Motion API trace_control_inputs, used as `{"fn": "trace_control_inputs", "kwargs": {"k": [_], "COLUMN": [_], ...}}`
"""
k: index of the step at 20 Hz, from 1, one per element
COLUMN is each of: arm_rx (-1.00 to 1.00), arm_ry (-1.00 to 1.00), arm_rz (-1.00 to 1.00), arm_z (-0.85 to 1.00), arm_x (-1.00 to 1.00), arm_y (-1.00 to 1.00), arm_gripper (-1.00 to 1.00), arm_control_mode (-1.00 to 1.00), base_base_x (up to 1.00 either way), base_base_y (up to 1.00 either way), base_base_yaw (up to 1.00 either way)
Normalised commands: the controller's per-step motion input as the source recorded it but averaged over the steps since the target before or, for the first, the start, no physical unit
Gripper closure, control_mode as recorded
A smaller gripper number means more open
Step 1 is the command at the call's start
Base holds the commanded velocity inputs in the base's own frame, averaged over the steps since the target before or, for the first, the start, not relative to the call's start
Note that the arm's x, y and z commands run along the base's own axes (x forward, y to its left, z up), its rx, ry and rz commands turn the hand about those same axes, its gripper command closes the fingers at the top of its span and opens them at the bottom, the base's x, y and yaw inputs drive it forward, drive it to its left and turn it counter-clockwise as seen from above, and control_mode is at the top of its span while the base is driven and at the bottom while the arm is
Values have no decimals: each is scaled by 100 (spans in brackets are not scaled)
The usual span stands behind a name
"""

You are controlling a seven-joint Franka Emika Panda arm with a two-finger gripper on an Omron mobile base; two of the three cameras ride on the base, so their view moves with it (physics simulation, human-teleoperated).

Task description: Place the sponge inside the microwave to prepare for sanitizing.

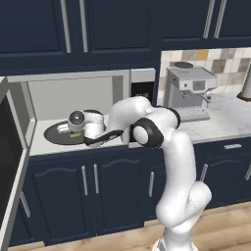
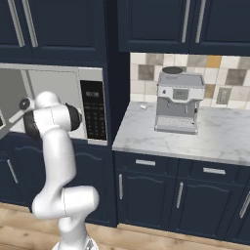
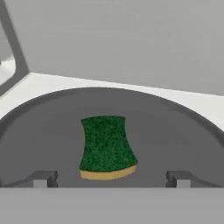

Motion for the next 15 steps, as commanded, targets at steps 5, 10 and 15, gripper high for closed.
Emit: {"fn": "trace_control_inputs", "kwargs": {"k": [5, 10, 15], "arm_rx": [15, 18, 11], "arm_ry": [1, 6, 7], "arm_rz": [-13, -11, -1], "arm_z": [29, 49, 61], "arm_x": [-46, -42, -46], "arm_y": [-15, -19, -20], "arm_gripper": [-100, -100, -100], "arm_control_mode": [-100, -100, -100], "base_base_x": [0, 0, 0], "base_base_y": [0, 0, 0], "base_base_yaw": [0, 0, 0]}}
